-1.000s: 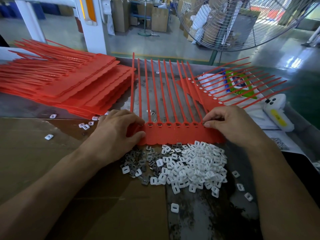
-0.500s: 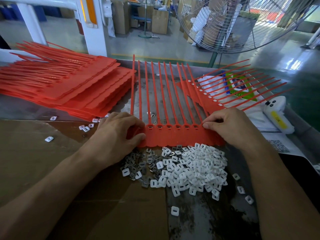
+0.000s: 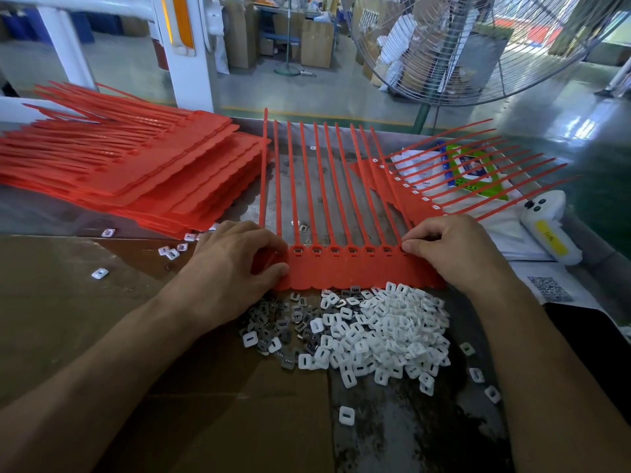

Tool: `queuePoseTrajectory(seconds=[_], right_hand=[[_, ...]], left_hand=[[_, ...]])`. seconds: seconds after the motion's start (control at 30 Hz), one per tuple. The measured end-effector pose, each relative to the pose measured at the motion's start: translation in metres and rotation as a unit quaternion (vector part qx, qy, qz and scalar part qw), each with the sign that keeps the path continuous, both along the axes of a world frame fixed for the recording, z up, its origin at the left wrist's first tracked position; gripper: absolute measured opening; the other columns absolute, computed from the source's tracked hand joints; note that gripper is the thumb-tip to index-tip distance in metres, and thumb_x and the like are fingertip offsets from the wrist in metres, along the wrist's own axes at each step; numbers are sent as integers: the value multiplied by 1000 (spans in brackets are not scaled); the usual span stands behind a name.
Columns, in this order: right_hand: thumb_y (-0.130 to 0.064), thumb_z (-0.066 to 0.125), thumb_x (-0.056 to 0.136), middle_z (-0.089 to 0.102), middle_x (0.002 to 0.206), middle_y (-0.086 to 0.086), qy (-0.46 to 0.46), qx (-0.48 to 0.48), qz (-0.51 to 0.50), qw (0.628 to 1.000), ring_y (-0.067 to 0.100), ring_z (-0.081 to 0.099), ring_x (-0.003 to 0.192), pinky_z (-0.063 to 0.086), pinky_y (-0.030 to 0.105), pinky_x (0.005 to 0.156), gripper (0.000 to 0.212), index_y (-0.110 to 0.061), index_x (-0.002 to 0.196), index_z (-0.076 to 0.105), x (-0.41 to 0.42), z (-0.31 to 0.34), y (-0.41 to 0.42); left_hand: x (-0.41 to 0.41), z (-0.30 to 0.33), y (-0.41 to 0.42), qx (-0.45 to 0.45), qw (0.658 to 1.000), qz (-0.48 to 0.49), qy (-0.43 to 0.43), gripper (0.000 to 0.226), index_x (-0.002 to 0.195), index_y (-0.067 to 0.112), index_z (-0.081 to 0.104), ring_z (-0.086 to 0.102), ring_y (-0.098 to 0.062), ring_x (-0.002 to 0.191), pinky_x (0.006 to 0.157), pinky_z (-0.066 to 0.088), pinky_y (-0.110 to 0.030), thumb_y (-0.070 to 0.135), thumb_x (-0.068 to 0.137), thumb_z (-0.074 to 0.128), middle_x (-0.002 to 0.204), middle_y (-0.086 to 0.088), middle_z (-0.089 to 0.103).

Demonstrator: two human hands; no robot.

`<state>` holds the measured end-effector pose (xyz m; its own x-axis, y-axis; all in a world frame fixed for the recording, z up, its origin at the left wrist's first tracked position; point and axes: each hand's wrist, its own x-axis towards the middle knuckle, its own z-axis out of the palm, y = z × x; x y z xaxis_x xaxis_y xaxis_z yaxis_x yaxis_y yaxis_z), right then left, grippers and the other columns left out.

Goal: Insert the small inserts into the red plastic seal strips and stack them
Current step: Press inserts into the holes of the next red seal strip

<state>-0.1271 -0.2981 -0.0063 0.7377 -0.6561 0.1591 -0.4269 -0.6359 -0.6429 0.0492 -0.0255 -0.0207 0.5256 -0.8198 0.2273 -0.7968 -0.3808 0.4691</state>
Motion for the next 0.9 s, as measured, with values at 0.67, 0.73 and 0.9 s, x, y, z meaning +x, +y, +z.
queuePoseTrajectory(seconds=[0.67, 0.73, 0.9], right_hand=[[-32, 76, 92, 72, 82, -25, -48, -43, 102, 993, -7, 66, 83, 43, 12, 69, 8, -33, 85, 79, 14, 1, 31], [-33, 75, 93, 73, 83, -26, -48, -41, 109, 992, -7, 66, 84, 46, 18, 72, 9, -34, 86, 79, 15, 1, 32], [-34, 74, 94, 73, 82, -24, -51, -34, 123, 991, -4, 67, 81, 48, 25, 73, 12, -36, 83, 77, 16, 1, 35]], left_hand=[[-7, 0, -2, 3, 977, -209, -33, 34, 106, 49, 73, 46, -1, 121, 106, 31, -34, 68, 81, 61, 116, 29, 55], [-8, 0, -2, -7, 978, -208, -27, 28, 102, 49, 73, 46, 0, 120, 104, 30, -28, 64, 81, 64, 115, 29, 55], [-9, 0, -4, -15, 980, -197, -29, 18, 97, 47, 71, 49, -2, 118, 104, 36, -37, 57, 84, 65, 112, 29, 56]])
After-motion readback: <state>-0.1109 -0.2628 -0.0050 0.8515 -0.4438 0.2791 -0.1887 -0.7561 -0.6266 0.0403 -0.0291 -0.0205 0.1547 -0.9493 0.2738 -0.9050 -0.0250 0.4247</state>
